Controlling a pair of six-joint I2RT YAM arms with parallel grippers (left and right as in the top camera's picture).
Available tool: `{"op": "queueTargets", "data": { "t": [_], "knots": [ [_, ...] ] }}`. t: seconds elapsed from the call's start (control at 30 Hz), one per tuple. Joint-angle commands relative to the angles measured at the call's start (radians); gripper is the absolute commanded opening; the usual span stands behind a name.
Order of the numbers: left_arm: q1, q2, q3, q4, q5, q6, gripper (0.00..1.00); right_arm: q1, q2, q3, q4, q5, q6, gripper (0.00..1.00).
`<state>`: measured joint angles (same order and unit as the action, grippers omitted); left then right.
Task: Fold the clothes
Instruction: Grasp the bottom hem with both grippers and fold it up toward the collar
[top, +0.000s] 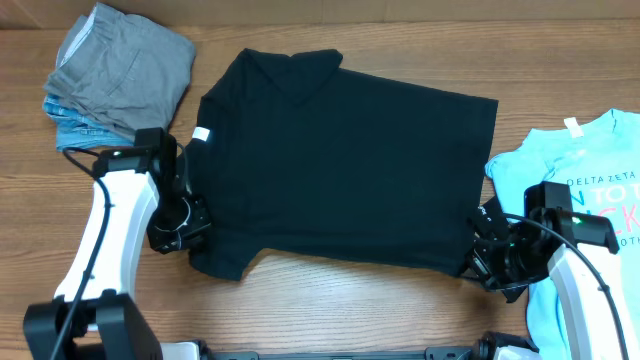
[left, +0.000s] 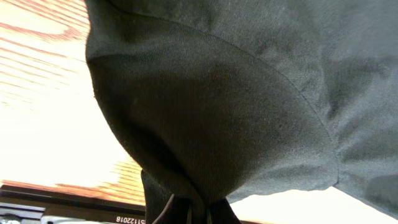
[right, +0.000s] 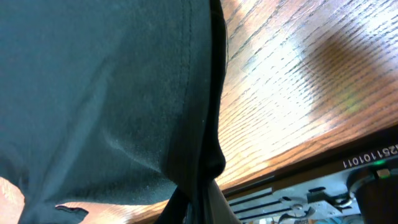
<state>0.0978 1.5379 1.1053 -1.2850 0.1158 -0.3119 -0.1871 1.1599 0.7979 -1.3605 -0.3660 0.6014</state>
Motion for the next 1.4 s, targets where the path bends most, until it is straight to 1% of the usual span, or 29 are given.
{"op": "queueTargets", "data": {
  "t": [0.0, 0.1, 0.27, 0.33, 0.4, 0.53, 0.7, 0.83, 0.9, 1.1, 1.37],
  "knots": [
    [0.001, -0.037, 0.024, -0.013, -0.014, 0.021, 0.04, 0.003, -0.008, 0.027, 0.000, 0.005, -0.007, 0.04],
    [0.001, -0.037, 0.024, 0.010, -0.006, 0.021, 0.04, 0.003, -0.008, 0.027, 0.043, 0.004, -0.007, 0.04],
    [0.001, -0.037, 0.035, 0.120, 0.068, 0.021, 0.04, 0.003, -0.001, 0.027, 0.150, -0.010, 0.014, 0.04],
    [0.000, -0.037, 0.045, 0.150, 0.069, 0.022, 0.04, 0.003, 0.008, 0.027, 0.186, -0.011, 0.029, 0.04],
    [0.000, -0.037, 0.055, 0.192, 0.078, 0.039, 0.04, 0.003, 0.024, 0.027, 0.231, -0.011, 0.033, 0.04],
    [-0.002, -0.034, 0.056, 0.299, 0.151, 0.110, 0.04, 0.003, 0.068, 0.027, 0.319, -0.011, 0.063, 0.04],
    [-0.028, -0.034, 0.056, 0.377, 0.154, 0.159, 0.04, 0.003, 0.132, 0.027, 0.430, -0.012, 0.085, 0.04],
    [-0.072, -0.034, 0.056, 0.441, 0.143, 0.206, 0.06, 0.003, 0.178, 0.027, 0.504, -0.013, 0.094, 0.04],
    [-0.094, -0.032, 0.055, 0.468, 0.131, 0.213, 0.08, 0.003, 0.196, 0.027, 0.536, -0.011, 0.111, 0.04],
    [-0.156, 0.005, 0.055, 0.528, 0.010, 0.220, 0.11, 0.003, 0.257, 0.027, 0.643, -0.010, 0.137, 0.04],
    [-0.164, 0.087, 0.055, 0.607, -0.042, 0.222, 0.11, 0.003, 0.317, 0.027, 0.742, 0.006, 0.181, 0.04]
  ]
}}
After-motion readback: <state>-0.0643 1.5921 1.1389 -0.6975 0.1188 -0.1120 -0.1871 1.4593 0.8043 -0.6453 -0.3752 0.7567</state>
